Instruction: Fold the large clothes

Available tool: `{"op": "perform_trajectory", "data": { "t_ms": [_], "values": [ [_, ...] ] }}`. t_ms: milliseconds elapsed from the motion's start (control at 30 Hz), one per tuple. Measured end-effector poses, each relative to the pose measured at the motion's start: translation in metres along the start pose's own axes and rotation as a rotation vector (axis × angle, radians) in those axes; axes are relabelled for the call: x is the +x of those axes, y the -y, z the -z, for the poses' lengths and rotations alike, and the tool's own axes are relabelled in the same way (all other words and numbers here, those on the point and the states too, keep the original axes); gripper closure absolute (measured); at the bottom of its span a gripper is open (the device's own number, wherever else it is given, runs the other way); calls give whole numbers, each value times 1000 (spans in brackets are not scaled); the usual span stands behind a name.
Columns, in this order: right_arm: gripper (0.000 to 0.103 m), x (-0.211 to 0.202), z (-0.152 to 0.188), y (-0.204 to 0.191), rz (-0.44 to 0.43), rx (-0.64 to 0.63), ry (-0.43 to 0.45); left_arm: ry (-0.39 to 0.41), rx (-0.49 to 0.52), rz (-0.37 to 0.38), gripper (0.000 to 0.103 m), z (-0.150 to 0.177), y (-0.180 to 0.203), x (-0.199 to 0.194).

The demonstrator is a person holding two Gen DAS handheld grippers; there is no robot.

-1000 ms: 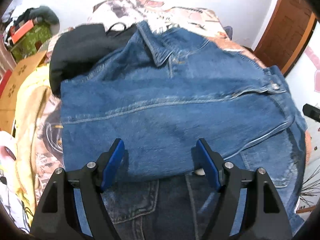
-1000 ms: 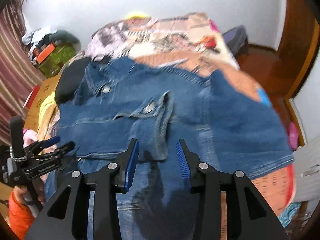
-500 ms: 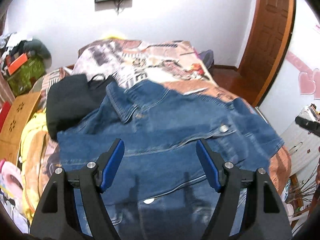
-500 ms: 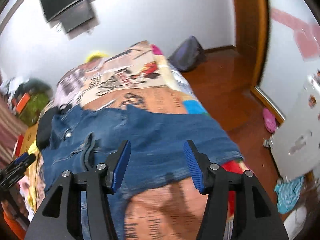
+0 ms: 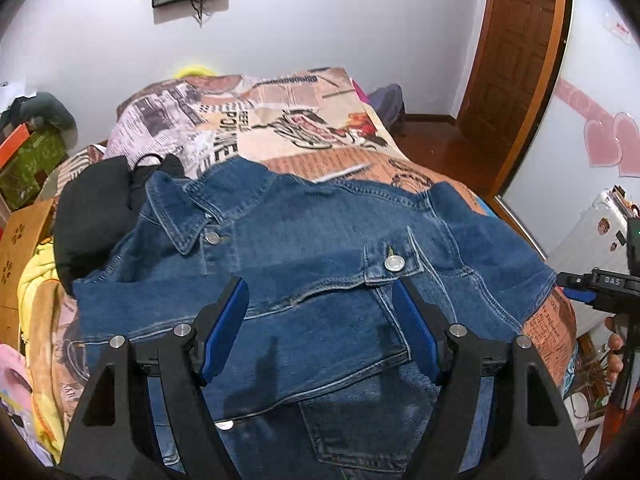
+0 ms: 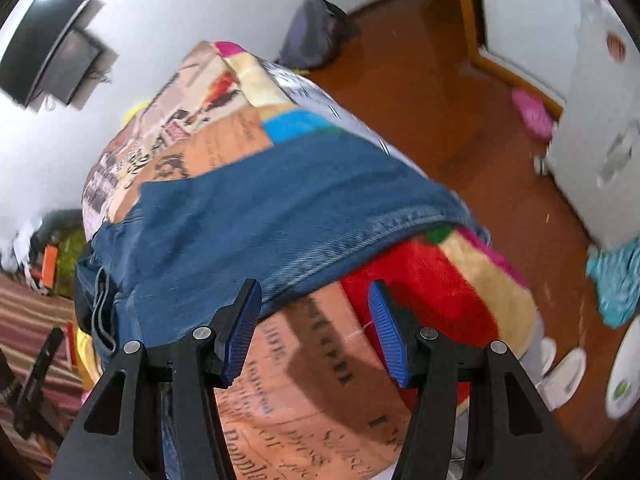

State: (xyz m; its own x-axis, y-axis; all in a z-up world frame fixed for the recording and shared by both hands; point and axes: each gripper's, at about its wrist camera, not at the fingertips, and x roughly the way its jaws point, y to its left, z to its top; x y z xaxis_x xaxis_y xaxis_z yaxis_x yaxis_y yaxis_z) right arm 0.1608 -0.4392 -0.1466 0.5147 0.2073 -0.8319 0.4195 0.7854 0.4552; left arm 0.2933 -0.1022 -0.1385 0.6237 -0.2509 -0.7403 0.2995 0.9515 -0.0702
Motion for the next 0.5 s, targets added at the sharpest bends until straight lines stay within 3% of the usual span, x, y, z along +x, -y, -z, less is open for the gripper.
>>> {"op": "perform_trajectory", "data": {
  "t_ms": [233, 500],
  "values": [
    [51, 22, -23, 24, -78, 123, -5, -36, -18, -8, 30, 2, -5, 18],
    [51, 43, -44, 27, -23, 160, 35, -61, -47, -14, 30, 4, -16, 29]
  ]
}}
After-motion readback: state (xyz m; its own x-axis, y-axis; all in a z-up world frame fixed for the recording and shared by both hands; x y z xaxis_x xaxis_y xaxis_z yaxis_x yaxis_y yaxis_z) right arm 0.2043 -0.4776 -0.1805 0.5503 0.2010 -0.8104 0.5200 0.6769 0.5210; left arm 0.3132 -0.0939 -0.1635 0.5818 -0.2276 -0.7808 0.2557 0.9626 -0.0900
